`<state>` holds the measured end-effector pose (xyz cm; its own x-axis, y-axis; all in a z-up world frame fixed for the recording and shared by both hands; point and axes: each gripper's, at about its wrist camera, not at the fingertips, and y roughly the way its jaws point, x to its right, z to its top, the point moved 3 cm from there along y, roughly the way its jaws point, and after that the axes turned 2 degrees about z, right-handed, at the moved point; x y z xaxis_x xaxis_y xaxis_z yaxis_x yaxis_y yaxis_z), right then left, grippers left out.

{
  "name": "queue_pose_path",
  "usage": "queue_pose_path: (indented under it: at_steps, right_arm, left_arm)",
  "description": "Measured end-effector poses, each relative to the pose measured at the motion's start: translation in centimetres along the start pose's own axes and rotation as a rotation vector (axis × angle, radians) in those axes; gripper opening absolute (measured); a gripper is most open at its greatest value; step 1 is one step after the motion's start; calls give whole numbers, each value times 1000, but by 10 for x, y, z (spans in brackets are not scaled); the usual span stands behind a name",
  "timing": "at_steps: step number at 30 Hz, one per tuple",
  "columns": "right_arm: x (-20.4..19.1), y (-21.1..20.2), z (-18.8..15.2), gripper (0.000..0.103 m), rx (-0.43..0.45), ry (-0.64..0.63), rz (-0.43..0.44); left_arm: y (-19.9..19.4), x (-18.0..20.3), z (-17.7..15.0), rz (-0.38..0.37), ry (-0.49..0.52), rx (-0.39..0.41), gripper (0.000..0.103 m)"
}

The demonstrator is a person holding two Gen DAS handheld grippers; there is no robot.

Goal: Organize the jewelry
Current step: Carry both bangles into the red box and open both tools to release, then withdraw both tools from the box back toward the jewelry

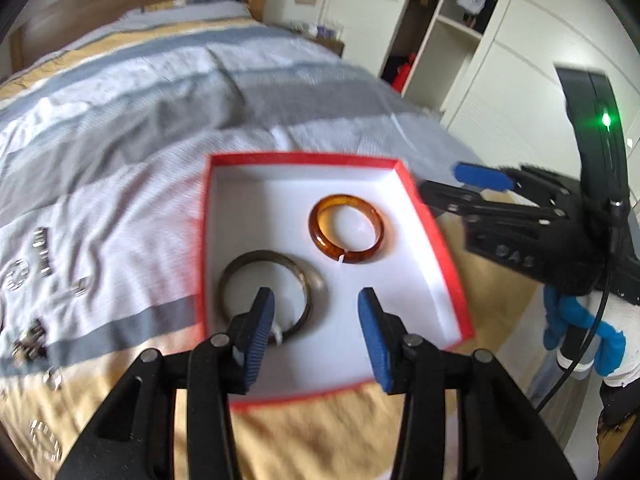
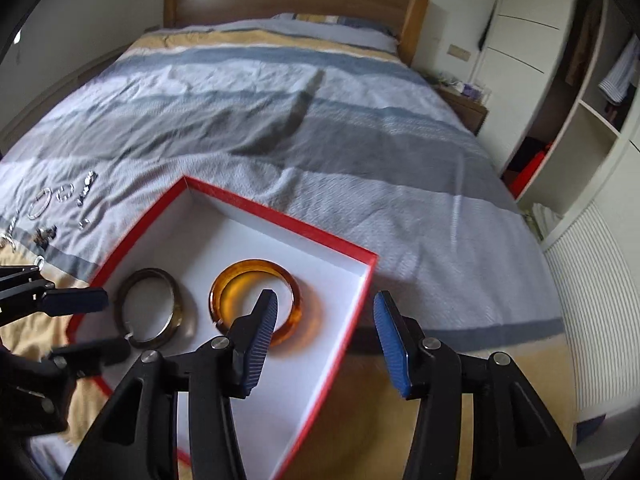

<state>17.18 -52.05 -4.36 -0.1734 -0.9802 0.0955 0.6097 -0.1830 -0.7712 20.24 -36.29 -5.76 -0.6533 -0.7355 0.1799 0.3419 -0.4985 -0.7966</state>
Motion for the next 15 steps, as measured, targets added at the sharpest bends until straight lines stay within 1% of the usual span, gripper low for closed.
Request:
queue_pose_path:
  at_steps: [3, 6, 9, 12, 15]
  right_arm:
    - [-1, -36, -8, 50, 28, 46, 6]
    - [-12, -71, -19, 50, 55, 87, 22]
    - [-31, -99, -30, 50, 74, 108, 48]
    - [-57, -125, -42, 49, 94, 119, 72]
    - [-82, -149, -50, 46, 115, 125, 93]
  left_arm:
    - [-36, -6, -12, 42, 2, 24, 41]
    - [-69, -14, -30, 90, 16, 16, 42]
    - [-108, -26, -53, 160, 19, 46, 42]
    - [-141, -39, -74, 197, -3, 70, 42]
    - [-179, -60, -99, 246, -34, 112, 42]
